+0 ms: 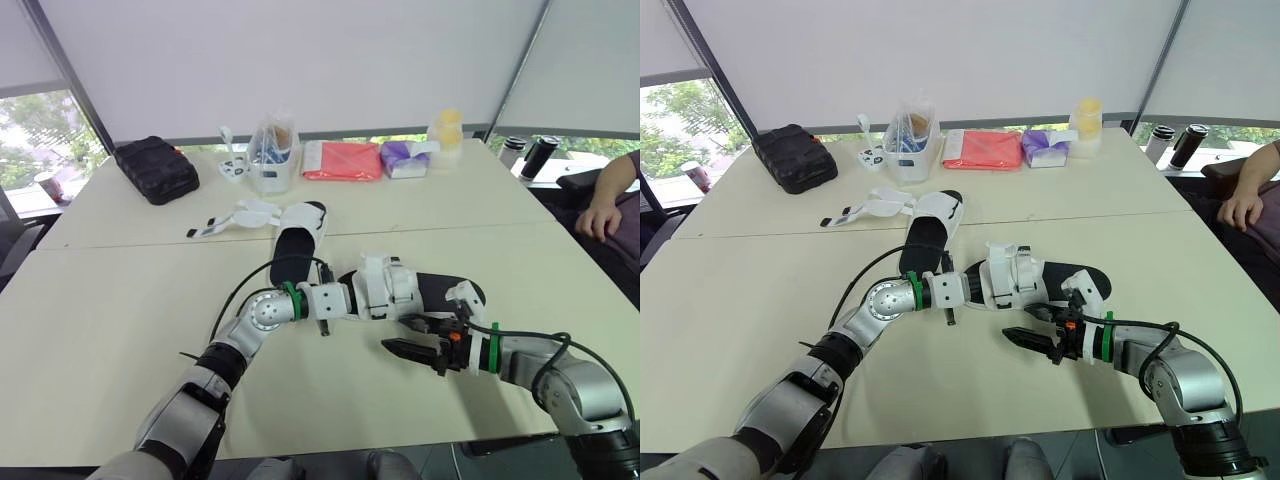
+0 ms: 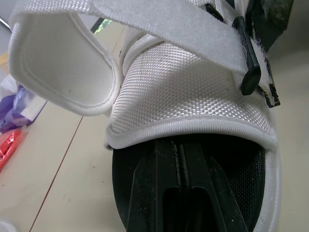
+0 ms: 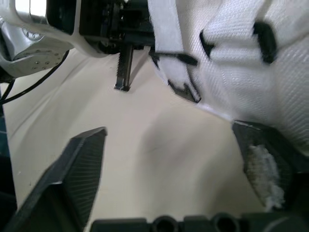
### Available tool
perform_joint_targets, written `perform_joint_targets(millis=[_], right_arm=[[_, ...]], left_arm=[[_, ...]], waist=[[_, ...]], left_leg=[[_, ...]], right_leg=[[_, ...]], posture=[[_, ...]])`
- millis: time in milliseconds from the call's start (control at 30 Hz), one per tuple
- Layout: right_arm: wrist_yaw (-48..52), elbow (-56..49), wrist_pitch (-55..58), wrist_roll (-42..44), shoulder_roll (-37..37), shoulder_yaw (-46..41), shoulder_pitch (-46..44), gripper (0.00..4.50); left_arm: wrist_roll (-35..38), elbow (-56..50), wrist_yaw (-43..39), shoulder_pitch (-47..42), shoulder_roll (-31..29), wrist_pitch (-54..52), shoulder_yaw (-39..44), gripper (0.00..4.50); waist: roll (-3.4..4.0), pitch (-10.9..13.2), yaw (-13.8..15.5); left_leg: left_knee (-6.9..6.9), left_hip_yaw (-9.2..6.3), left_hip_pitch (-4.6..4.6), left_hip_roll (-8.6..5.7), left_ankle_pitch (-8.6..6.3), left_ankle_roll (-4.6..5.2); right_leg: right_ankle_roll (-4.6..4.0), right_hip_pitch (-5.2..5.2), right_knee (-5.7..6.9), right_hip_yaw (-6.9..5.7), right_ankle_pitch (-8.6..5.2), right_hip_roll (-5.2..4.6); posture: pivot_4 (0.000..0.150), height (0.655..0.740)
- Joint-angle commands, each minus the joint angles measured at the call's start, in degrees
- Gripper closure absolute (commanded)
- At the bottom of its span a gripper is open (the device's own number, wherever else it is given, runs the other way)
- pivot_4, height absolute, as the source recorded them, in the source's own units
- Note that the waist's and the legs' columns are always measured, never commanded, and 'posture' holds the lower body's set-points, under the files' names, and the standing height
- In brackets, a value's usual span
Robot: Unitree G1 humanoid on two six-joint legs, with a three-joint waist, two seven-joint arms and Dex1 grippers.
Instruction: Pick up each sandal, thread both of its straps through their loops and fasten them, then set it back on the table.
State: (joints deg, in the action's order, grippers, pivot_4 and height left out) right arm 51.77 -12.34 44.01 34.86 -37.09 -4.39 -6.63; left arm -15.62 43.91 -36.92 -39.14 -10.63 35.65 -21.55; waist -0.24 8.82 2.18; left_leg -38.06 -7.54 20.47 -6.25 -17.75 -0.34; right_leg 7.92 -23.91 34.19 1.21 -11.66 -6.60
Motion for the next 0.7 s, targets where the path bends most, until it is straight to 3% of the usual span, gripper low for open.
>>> perform_joint_targets(millis=[33,633,700], right_arm=[[-0.68,-3.0,0.63,2.34,0.73,-0.96,-2.2,0.02],[-1.71,2.05,3.45,1.68,4.26,3.6,-5.34,0.02],[-2.32,3.42,3.4,1.68,4.85,3.47,-5.58,0.52]], left_arm=[[-1.42,2.54,-1.52,1.65,0.26,-0.52,-2.43,4.5],[-1.58,1.84,-0.77,2.61,0.0,-0.71,-2.27,4.5],[-1.56,1.84,-0.7,2.62,0.03,-0.77,-2.25,4.5]], waist=[[0.0,0.0,0.01],[0.01,-0.01,-0.17],[0.01,-0.01,-0.08]], left_leg=[[0.0,0.0,0.0,0.0,0.0,0.0],[0.0,-0.01,-0.11,0.02,0.0,0.0],[0.0,-0.01,-0.1,0.02,0.0,0.01]], right_leg=[[0.0,0.0,0.0,0.0,0.0,0.0],[0.0,0.09,0.0,-0.01,0.0,0.02],[0.0,0.08,0.01,-0.01,0.0,0.02]], posture=[[0.15,0.74],[0.15,0.74],[0.15,0.74]])
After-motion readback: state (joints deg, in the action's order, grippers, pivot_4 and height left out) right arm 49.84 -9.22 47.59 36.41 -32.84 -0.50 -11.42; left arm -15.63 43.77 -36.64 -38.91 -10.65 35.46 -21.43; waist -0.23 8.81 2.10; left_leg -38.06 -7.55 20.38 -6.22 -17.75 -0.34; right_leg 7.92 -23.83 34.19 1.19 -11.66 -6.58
